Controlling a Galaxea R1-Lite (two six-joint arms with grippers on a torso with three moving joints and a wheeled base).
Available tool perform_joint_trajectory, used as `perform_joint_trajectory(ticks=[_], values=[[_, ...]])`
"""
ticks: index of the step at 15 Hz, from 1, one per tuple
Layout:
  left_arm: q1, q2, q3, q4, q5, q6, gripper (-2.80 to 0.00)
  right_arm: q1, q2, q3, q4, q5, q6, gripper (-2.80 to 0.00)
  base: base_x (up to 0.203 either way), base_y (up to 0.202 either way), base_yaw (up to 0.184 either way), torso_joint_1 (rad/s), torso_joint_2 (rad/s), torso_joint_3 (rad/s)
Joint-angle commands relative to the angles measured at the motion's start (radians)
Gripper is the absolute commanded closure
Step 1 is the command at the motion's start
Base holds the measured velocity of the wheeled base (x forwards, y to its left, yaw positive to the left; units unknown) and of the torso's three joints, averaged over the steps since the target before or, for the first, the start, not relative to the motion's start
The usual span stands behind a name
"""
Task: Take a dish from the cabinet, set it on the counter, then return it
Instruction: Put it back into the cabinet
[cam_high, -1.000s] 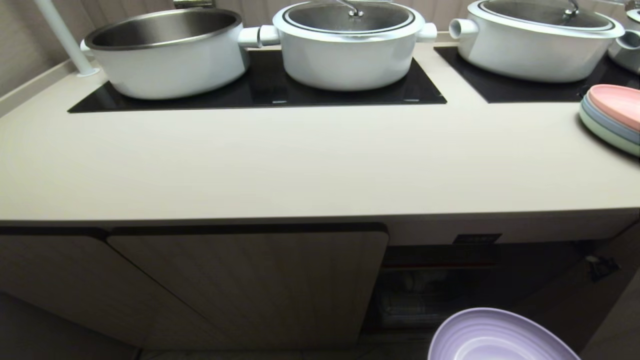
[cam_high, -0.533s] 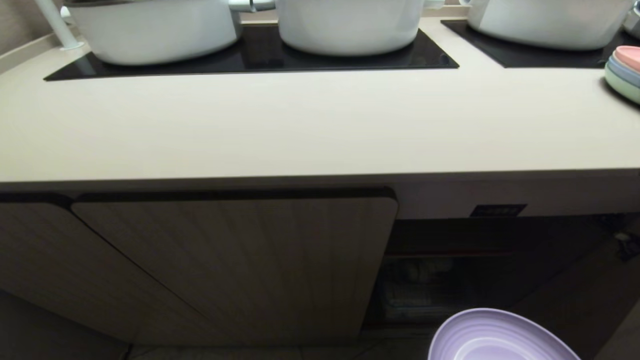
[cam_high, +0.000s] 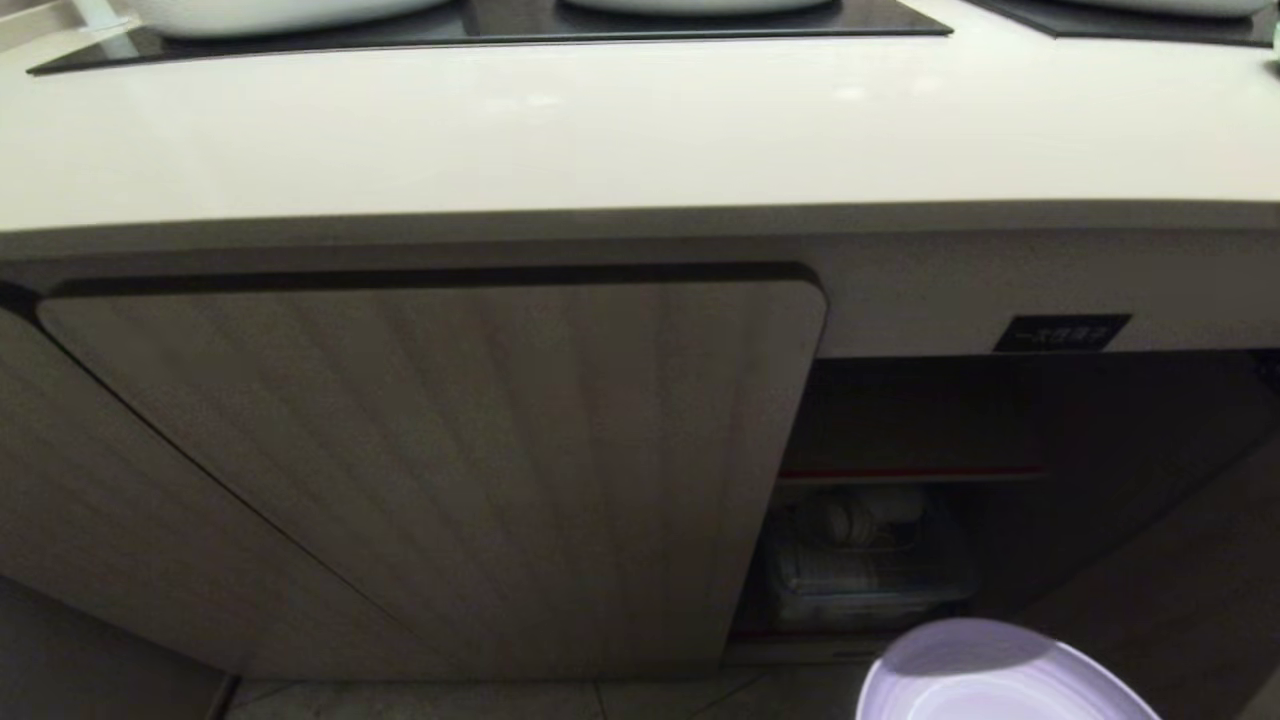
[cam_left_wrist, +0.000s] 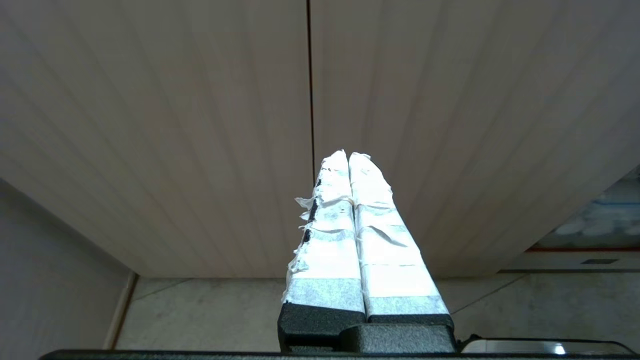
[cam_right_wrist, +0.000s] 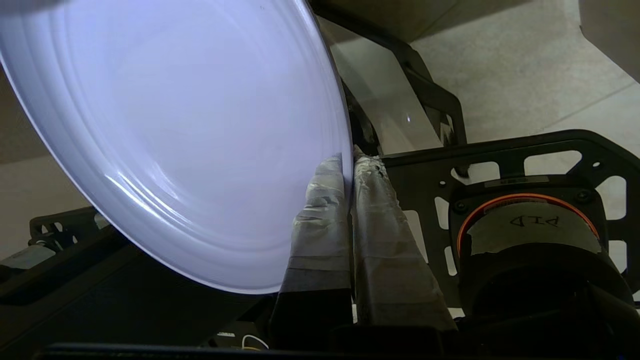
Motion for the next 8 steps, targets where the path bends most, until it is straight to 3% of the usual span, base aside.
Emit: perform_joint_trajectory(ticks=[1,8], values=[[0.0,0.0,0.0,-0.001,0.0,0.0,0.0,0.0,0.001,0.0,0.004,0.0,0.004,0.0,0.0,0.0,0.0,-0.168,0.45,0.292],[0.0,0.0,0.0,-0.001,0.0,0.0,0.0,0.0,0.001,-0.002,0.004,0.0,0.004,0.0,0.0,0.0,0.0,-0.125,0.42,0.289]])
